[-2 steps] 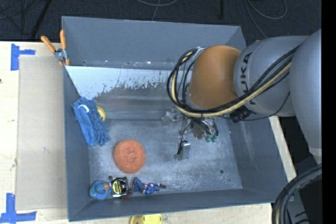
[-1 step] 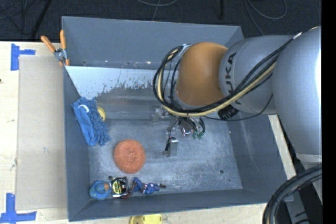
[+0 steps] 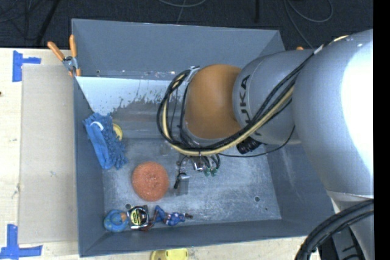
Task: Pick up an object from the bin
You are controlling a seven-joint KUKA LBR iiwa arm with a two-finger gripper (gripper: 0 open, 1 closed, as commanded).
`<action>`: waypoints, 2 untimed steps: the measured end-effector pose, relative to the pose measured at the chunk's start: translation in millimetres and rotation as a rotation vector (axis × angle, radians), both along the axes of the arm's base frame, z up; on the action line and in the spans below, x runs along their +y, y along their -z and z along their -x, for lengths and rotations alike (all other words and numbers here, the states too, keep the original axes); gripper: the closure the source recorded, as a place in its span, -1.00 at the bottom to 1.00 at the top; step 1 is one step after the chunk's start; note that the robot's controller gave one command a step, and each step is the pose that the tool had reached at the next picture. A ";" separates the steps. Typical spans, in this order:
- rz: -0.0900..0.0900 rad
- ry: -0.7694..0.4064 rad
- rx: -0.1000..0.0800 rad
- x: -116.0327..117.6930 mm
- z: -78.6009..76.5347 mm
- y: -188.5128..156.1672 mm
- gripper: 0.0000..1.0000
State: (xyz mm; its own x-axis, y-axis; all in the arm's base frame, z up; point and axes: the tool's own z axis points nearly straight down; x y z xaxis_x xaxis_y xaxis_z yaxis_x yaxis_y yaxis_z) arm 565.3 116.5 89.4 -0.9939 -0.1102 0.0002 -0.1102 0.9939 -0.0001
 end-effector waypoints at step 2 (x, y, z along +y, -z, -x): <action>0.000 0.053 0.000 48.2 43.9 20.0 1.00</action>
Offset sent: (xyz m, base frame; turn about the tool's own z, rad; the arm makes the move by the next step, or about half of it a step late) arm -0.0436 0.0475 -0.0194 0.0565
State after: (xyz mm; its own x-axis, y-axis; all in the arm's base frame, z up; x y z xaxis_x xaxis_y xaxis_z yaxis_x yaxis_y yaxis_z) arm 521.5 164.6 69.4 -0.9983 -0.0579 0.0000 -0.0579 0.9983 -0.0002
